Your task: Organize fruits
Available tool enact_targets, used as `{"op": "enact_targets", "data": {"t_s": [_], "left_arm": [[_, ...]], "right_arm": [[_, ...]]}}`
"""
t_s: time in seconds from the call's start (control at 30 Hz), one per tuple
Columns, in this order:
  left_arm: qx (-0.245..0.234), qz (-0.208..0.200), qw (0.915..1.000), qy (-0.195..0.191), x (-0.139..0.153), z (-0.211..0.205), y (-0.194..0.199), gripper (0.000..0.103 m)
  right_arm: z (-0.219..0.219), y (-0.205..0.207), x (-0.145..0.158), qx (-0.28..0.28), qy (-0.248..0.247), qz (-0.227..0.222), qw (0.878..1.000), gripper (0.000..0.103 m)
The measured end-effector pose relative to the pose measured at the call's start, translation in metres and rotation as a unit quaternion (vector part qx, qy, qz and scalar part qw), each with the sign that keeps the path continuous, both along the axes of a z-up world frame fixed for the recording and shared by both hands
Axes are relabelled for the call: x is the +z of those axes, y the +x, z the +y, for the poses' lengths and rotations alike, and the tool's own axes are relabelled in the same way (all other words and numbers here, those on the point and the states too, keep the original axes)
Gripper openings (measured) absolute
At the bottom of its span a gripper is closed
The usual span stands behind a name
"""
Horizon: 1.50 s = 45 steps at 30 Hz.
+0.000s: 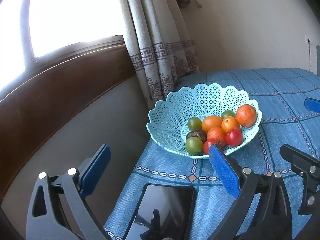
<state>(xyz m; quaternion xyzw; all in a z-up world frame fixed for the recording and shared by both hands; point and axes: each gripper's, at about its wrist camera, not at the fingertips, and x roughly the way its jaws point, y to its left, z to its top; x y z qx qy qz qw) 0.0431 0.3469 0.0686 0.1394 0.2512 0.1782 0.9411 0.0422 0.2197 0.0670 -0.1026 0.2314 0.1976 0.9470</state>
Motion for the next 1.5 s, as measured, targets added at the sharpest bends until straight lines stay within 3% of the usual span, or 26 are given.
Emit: {"op": "enact_targets", "data": {"t_s": [1.5], "left_arm": [[-0.011, 0.018, 0.9996, 0.018, -0.0053, -0.0006, 0.0031, 0.100]], "right_arm": [[-0.0007, 0.0043, -0.0061, -0.006, -0.017, -0.002, 1.000, 0.098]]}}
